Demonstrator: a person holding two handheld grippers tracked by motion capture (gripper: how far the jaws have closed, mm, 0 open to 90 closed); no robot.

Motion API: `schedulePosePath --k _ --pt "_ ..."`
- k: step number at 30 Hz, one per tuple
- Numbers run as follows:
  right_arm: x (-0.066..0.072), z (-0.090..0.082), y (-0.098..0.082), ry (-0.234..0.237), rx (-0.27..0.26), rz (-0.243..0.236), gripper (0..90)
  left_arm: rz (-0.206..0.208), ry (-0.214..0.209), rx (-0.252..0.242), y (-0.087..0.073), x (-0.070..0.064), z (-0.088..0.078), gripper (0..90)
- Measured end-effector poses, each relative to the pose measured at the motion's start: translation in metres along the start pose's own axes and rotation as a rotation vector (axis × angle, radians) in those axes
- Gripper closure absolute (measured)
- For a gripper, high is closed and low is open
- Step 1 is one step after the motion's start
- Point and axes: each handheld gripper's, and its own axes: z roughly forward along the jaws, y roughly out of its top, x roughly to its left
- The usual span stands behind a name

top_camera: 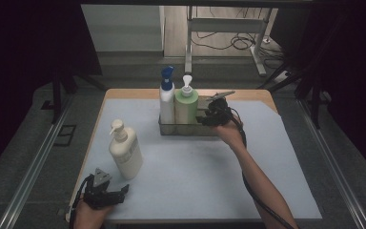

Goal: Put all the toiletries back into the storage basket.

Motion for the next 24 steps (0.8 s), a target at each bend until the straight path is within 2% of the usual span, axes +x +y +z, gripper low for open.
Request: schedulePosePath --k 5,6,8,15,24 --pt "0.004 -0.006 -0.003 0.029 -0.017 -0.022 31.0 0.003 0.0 0.004 0.001 0.0 0.0 12.5" --pt "0.006 -0.008 -0.004 0.028 -0.01 -0.034 26.4 0.003 0.001 0.005 0.001 0.0 0.0 12.5" --pt "0.008 -0.012 -0.006 0.025 -0.017 -0.041 23.7 0.002 0.0 0.006 0.001 0.0 0.0 12.6" --pt "0.009 -0.025 -0.011 0.008 -0.04 -0.047 18.1 0.004 0.001 0.007 0.001 0.0 0.0 12.4" --pt "0.011 -0.042 -0.02 0.036 -0.03 -0.074 11.7 0.005 -0.001 0.002 0.001 0.0 0.0 12.1"
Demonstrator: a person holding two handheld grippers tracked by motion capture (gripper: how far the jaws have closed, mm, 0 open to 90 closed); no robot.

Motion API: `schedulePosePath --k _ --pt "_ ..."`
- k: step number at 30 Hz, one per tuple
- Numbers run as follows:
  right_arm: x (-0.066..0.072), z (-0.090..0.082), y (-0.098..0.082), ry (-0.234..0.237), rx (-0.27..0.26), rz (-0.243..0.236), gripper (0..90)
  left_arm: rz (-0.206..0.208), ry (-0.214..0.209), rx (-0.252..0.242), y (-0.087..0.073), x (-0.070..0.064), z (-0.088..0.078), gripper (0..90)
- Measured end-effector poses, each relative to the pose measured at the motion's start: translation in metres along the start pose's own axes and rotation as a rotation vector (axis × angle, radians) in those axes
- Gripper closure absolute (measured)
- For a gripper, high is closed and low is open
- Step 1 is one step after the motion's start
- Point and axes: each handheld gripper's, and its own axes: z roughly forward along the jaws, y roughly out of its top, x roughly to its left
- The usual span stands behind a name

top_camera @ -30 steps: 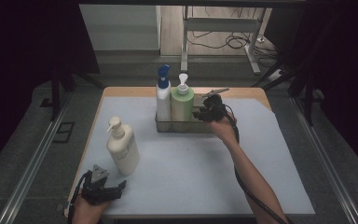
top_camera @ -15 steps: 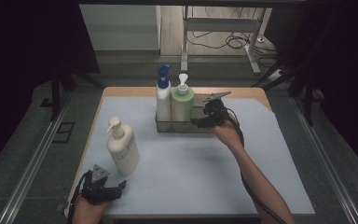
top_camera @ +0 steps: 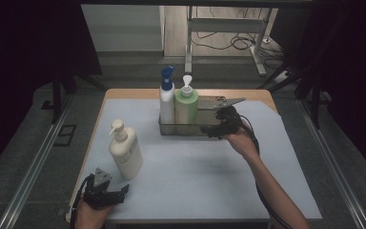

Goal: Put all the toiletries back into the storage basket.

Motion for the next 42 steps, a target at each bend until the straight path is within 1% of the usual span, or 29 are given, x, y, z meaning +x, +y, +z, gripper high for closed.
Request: schedulePosePath --k 3,4,5,6,7,11,18,19,24,26,29,31,33,36,37,38,39,41,42 --pt "0.002 -0.006 -0.004 0.016 0.014 -0.014 6.7 0.0 -0.001 -0.002 0.0 0.0 0.0 12.1" --pt "0.003 -0.008 -0.005 0.012 0.019 -0.018 5.6 0.0 -0.001 -0.002 0.0 0.0 0.0 12.1" --pt "0.005 -0.013 -0.008 0.007 0.022 -0.033 3.5 -0.001 -0.001 -0.003 0.0 0.0 0.0 12.1" --pt "0.005 -0.013 -0.008 0.007 0.022 -0.033 3.5 -0.001 -0.001 -0.003 0.0 0.0 0.0 12.1" --pt "0.006 -0.017 -0.01 0.008 0.018 -0.038 2.1 -0.001 -0.001 -0.003 0.0 0.0 0.0 12.1" --pt "0.008 -0.023 -0.014 0.012 0.015 -0.042 0.4 -0.003 -0.001 -0.004 0.0 0.0 0.0 12.1" --pt "0.014 -0.037 -0.024 0.018 0.017 -0.055 0.0 -0.002 -0.002 -0.004 0.0 0.0 0.0 12.1" --pt "0.015 -0.041 -0.026 0.017 0.015 -0.055 0.0 -0.003 -0.002 -0.004 0.0 0.0 0.0 12.1" --pt "0.017 -0.047 -0.033 0.014 0.024 -0.06 0.0 -0.003 -0.002 -0.004 0.0 0.0 0.0 12.1" --pt "0.019 -0.05 -0.038 0.009 0.031 -0.069 0.0 -0.004 -0.002 -0.004 0.0 0.0 0.0 12.1" --pt "0.02 -0.053 -0.045 0.014 0.03 -0.067 0.0 -0.002 -0.002 -0.003 0.0 0.0 0.0 12.1" --pt "0.021 -0.055 -0.053 -0.002 0.035 -0.082 0.0 -0.003 -0.002 -0.003 0.0 0.0 0.0 12.1" --pt "0.021 -0.057 -0.056 -0.005 0.036 -0.081 0.0 -0.003 -0.002 -0.003 0.0 0.0 0.0 12.1" --pt "0.021 -0.06 -0.065 0.005 0.026 -0.056 0.0 -0.002 -0.002 -0.002 0.0 0.0 0.0 12.1" --pt "0.021 -0.061 -0.067 0.001 0.023 -0.053 0.0 -0.003 -0.002 -0.002 0.0 0.0 0.0 12.1" --pt "0.021 -0.063 -0.073 -0.005 0.016 -0.038 0.0 -0.003 -0.002 -0.002 0.0 0.0 0.0 12.1" --pt "0.021 -0.063 -0.073 -0.005 0.016 -0.038 0.0 -0.002 -0.002 -0.002 0.0 0.0 0.0 12.1" --pt "0.02 -0.065 -0.079 -0.002 0.012 -0.02 0.0 -0.002 -0.002 -0.002 0.0 0.0 0.0 12.1" --pt "0.021 -0.066 -0.085 -0.005 0.009 -0.013 0.0 -0.003 -0.002 -0.002 0.0 0.0 0.0 12.1"
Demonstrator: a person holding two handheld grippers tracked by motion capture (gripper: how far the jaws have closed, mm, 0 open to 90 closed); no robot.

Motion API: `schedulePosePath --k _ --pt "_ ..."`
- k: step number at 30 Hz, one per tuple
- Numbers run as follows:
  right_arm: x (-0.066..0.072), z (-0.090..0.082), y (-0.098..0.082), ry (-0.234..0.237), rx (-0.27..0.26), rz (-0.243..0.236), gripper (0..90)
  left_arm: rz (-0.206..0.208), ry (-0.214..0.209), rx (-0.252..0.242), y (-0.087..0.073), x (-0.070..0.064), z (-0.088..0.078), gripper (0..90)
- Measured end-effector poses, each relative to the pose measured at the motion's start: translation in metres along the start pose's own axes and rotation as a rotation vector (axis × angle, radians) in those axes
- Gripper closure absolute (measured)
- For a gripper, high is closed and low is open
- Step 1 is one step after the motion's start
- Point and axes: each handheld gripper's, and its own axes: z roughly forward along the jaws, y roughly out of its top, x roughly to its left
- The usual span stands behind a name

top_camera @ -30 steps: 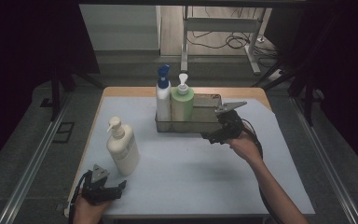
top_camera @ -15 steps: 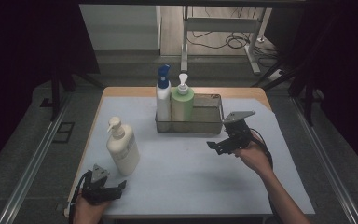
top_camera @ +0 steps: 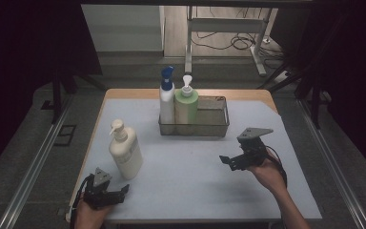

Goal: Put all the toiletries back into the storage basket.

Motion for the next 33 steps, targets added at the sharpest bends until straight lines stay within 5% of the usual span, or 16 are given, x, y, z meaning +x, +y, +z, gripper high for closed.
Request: schedulePosePath --k 20,33 --pt "0.005 0.015 -0.059 -0.008 0.026 0.027 0.0 -0.001 -0.004 0.006 0.001 0.001 -0.001 14.0" --pt "-0.005 0.032 -0.086 -0.023 0.079 0.029 0.0 -0.007 0.006 -0.012 0.005 0.005 -0.008 28.2"
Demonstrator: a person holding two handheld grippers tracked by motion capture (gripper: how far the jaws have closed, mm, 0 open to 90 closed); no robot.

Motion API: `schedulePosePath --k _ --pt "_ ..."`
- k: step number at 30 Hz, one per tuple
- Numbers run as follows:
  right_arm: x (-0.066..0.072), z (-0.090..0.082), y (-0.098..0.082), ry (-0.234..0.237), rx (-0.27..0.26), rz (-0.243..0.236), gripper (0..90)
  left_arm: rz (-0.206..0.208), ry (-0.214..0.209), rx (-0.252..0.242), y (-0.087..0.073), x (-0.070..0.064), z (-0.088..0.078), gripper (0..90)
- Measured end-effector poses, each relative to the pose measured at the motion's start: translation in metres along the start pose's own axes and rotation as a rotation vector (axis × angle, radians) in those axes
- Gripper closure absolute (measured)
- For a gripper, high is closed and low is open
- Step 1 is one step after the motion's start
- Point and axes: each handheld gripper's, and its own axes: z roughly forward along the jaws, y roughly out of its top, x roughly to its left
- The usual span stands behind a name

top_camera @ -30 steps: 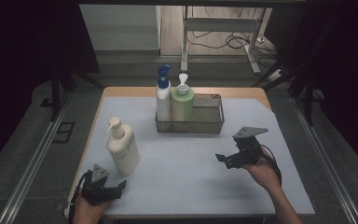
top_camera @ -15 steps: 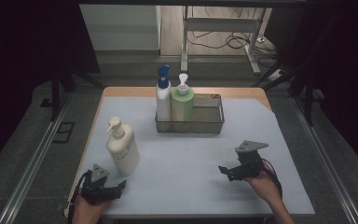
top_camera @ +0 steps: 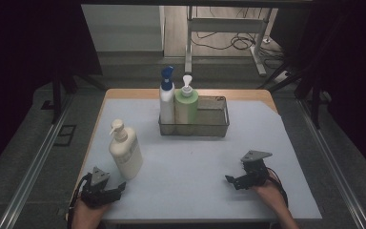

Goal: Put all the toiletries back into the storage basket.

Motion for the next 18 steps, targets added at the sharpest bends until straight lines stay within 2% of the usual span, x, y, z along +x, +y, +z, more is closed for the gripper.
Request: schedulePosePath --k 9,16,18 --pt "0.0 0.002 -0.002 -0.012 0.003 -0.005 0.0 -0.031 -0.012 -0.019 0.005 0.008 -0.004 40.4" --pt "0.0 0.002 -0.003 -0.011 0.0 -0.007 0.0 -0.009 -0.032 0.009 0.01 0.009 0.001 55.3" --pt "0.0 0.002 -0.003 -0.011 0.0 -0.007 0.0 0.011 -0.032 0.029 0.012 0.01 0.002 57.7"
